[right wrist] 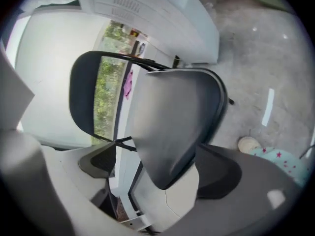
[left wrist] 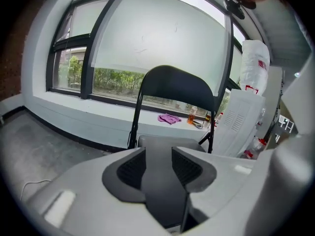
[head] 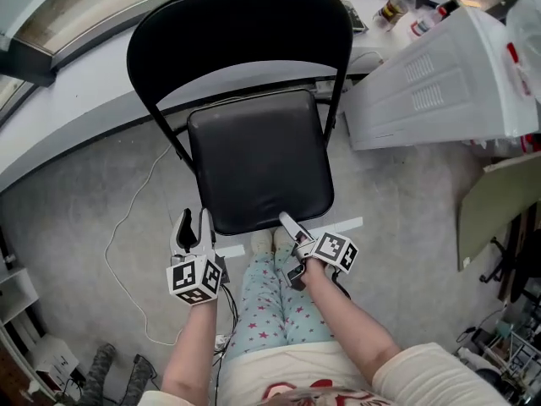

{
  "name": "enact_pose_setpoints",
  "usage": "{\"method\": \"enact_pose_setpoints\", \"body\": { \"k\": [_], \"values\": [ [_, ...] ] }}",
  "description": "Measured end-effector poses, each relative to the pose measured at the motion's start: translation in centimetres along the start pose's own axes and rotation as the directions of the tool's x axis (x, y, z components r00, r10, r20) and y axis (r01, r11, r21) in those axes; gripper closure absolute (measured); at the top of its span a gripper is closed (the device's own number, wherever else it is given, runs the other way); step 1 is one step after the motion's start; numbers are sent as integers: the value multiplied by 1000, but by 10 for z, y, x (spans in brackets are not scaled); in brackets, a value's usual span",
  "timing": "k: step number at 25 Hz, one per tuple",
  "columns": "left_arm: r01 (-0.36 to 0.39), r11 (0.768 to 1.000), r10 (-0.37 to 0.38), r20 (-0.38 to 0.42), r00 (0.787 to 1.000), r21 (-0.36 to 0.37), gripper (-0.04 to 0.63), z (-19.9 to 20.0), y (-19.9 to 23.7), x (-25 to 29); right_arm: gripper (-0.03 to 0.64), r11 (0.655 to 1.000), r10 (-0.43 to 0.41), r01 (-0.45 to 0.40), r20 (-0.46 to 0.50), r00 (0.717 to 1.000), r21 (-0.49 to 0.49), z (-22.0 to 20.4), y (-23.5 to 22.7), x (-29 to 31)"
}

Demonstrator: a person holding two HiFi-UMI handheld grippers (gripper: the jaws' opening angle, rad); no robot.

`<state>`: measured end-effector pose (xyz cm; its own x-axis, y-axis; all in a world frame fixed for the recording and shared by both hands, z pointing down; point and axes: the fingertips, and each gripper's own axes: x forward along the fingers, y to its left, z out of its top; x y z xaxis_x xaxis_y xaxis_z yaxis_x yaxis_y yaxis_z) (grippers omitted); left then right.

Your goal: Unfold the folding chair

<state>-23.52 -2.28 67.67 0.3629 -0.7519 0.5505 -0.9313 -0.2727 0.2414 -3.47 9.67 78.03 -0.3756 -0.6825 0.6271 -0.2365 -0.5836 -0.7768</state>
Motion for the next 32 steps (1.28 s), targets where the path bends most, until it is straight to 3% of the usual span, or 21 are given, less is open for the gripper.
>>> {"method": "enact_pose_setpoints", "body": {
  "k": [3,6,9,13,16,19,21,23,26,29,31,32],
  "values": [
    [81,997,-81,-20,996,-17,429,24,-35,-21,100,986,128,-130,-30,991,-104,7,81,-22],
    [171,985,-170,-25,985,16,431,56,-79,-46,118,945,217,-226,-62,974,-236,9,157,-50],
    [232,971,-231,-13,973,64,431,96,-112,-64,133,871,257,-277,-104,961,-407,8,226,-73],
    [278,956,-283,43,958,99,431,145,-134,-91,218,731,333,-318,-91,938,-604,2,306,-110],
    [301,951,-307,103,946,71,431,180,-140,-115,334,624,383,-287,-35,923,-727,-1,348,-145],
    [324,942,-335,174,926,91,431,216,-144,-135,478,483,389,-197,8,921,-853,-8,377,-175],
    [326,938,-344,226,911,115,431,240,-145,-147,528,395,412,-160,19,911,-904,-14,395,-193],
    [333,934,-358,272,893,132,433,258,-148,-160,548,338,440,-141,23,898,-931,-19,409,-206],
    [361,920,-392,313,865,154,461,270,-161,-173,594,275,461,-108,33,887,-955,-24,422,-216],
    [364,912,-407,307,860,190,509,270,-167,-177,594,253,470,-95,36,882,-963,-29,426,-217],
    [353,914,-400,317,860,198,593,272,-166,-179,594,240,471,-91,34,881,-966,-32,427,-216],
    [349,916,-397,325,858,198,594,275,-165,-181,594,235,471,-87,35,881,-968,-32,427,-217]
  ]
}}
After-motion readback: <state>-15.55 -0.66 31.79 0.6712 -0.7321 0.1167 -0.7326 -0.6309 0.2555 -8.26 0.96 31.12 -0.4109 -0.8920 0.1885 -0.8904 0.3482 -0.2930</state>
